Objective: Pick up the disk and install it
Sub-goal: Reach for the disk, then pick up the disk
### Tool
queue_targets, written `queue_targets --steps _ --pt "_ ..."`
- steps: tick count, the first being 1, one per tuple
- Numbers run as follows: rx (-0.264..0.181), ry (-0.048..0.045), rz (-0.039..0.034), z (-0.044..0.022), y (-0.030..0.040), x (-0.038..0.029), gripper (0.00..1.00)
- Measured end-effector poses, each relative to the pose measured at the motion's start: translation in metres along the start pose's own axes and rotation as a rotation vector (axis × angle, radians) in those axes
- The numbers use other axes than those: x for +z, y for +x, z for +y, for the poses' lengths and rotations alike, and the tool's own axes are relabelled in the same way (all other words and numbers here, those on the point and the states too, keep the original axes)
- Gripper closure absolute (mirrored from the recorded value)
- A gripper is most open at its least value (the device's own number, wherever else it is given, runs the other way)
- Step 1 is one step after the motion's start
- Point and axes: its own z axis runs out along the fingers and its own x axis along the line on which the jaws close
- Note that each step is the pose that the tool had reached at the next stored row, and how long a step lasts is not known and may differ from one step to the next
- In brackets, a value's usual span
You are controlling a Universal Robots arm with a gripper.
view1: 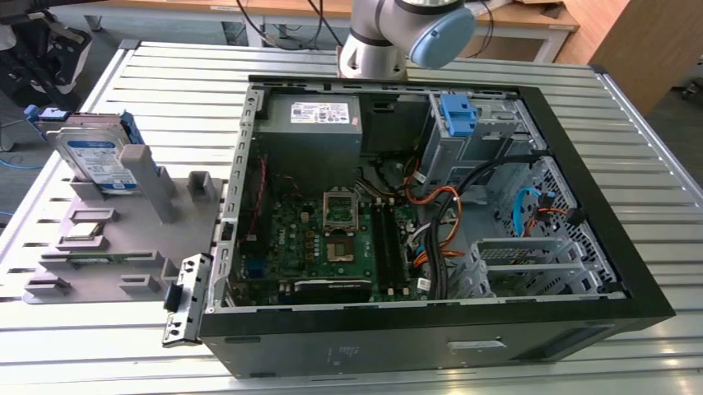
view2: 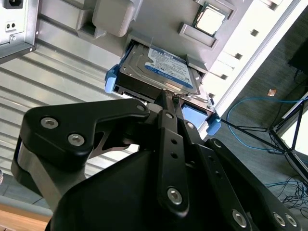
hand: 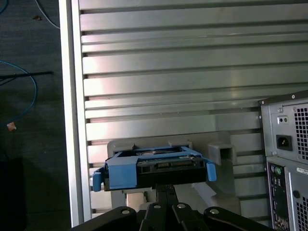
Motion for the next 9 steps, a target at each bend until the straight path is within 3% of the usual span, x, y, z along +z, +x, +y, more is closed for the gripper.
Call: queue_targets --steps 9 --pt "0.0 -0.0001 -0.0001 0.0 0.0 0.0005 0.89"
